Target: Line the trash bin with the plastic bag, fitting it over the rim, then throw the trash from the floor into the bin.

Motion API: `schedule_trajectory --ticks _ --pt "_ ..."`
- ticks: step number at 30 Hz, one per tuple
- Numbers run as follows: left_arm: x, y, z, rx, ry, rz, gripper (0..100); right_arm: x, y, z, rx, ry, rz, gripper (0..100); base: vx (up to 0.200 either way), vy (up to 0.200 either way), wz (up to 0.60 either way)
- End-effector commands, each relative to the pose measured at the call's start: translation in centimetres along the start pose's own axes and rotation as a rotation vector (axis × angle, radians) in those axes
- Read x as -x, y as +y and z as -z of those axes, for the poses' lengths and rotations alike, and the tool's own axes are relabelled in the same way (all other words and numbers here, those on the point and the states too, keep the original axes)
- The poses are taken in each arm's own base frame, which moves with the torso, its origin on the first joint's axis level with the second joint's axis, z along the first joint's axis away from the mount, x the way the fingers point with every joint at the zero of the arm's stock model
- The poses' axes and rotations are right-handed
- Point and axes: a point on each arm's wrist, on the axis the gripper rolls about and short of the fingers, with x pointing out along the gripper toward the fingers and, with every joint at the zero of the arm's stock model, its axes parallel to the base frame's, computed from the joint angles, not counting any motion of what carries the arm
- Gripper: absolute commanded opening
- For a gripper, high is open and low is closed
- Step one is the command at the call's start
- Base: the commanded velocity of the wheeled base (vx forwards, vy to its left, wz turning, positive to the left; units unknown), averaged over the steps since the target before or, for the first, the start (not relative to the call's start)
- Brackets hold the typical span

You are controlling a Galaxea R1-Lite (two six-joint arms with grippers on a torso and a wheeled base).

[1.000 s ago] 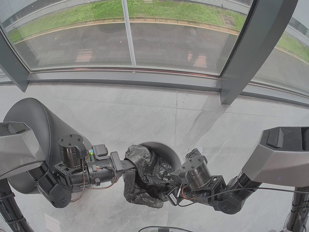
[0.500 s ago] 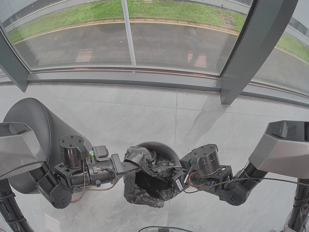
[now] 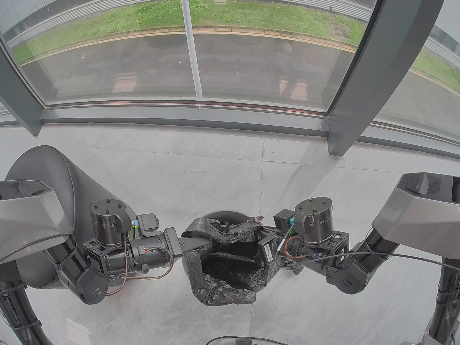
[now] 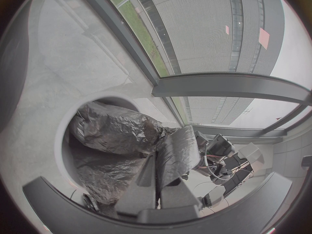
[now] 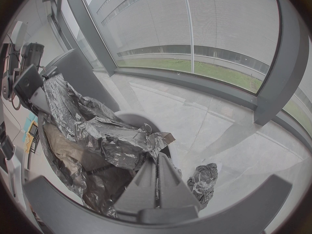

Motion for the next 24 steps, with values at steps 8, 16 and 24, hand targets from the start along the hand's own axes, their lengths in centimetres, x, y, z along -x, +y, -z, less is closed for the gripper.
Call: schedule_trajectory --ticks 8,16,24 --pt "0.8 1.7 -1.0 -0.049 -0.018 -0.068 0 -0.6 -0.3 -1.2 -0.012 -0.065 0.020 0 0.000 0.000 0.00" --pt "1.0 3.6 -1.0 -0.146 -0.004 -0.124 0 -0.8 -0.4 -1.6 -0.016 -0.081 0.031 0 0.000 0.000 0.00" --pt "1.6 5.4 -2.3 -0.158 -0.046 -0.167 0 -2.2 -0.9 -2.6 -0.024 -0.117 0.073 0 0.000 0.000 0.00"
